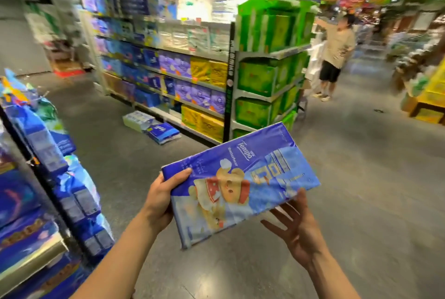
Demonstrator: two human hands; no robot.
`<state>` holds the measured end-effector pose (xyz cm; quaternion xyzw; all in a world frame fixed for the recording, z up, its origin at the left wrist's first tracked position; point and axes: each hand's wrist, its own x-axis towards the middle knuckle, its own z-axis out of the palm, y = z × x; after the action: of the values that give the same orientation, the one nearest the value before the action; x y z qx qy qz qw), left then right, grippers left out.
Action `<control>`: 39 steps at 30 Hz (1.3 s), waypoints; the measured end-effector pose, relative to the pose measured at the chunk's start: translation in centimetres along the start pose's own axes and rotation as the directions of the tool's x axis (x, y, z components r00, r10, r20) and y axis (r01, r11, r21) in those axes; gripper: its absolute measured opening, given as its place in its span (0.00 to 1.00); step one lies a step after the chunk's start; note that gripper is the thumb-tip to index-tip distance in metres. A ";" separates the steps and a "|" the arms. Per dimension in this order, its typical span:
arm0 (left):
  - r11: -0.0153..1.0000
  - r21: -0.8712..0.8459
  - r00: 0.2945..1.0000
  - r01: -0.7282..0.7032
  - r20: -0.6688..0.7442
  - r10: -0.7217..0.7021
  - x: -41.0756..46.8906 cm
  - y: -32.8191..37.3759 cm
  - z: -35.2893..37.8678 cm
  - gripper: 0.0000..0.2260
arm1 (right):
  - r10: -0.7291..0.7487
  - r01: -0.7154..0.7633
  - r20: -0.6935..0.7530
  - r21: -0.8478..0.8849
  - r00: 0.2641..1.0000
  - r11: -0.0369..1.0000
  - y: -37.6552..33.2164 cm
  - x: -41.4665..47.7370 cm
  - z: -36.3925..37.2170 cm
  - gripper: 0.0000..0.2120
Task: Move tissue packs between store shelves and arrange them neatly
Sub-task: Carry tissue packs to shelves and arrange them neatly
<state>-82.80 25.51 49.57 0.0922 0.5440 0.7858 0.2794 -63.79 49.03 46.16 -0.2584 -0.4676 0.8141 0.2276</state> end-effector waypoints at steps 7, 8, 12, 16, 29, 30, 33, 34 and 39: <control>0.998 -0.017 0.993 -0.056 -0.106 0.054 17.3 6.4 -7.3 0.26 | -0.007 0.025 0.155 -0.117 0.988 0.993 -2.7 22.2 10.7 0.35; 0.998 -0.019 0.991 -0.058 -0.119 0.055 20.1 7.7 -8.1 0.26 | -0.001 0.029 0.178 -0.154 0.984 0.988 -3.2 25.4 12.5 0.32; 0.996 0.020 0.978 -0.085 -0.189 0.087 31.5 13.7 -10.6 0.29 | 0.069 0.019 0.279 -0.304 0.958 0.953 -5.8 37.0 19.2 0.39; 0.989 0.058 0.963 -0.137 -0.226 0.146 42.7 18.2 -13.3 0.28 | 0.124 0.040 0.372 -0.403 0.920 0.914 -6.7 48.9 25.2 0.34; 0.965 0.140 0.875 -0.222 -0.408 0.260 79.8 33.3 -26.1 0.33 | 0.199 0.155 0.563 -0.518 0.802 0.841 -5.8 89.8 53.0 0.26; 0.964 0.143 0.861 -0.224 -0.435 0.265 82.0 34.9 -27.4 0.33 | 0.187 0.186 0.594 -0.509 0.782 0.840 -5.8 92.3 55.8 0.28; 0.959 0.130 0.833 -0.253 -0.475 0.284 88.5 39.1 -32.3 0.33 | 0.179 0.213 0.618 -0.506 0.765 0.836 -4.4 99.6 63.5 0.29; 0.953 0.135 0.831 -0.272 -0.465 0.304 90.6 40.4 -34.0 0.34 | 0.168 0.216 0.620 -0.494 0.766 0.842 -3.4 102.1 65.8 0.30; 0.948 0.152 0.847 -0.279 -0.426 0.317 103.1 46.5 -44.5 0.24 | 0.104 0.215 0.574 -0.460 0.812 0.861 1.4 113.4 78.6 0.43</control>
<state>-203.79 33.61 57.92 0.0052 0.6051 0.7959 0.0181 -200.32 67.21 55.04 -0.0337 -0.7181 0.6947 0.0230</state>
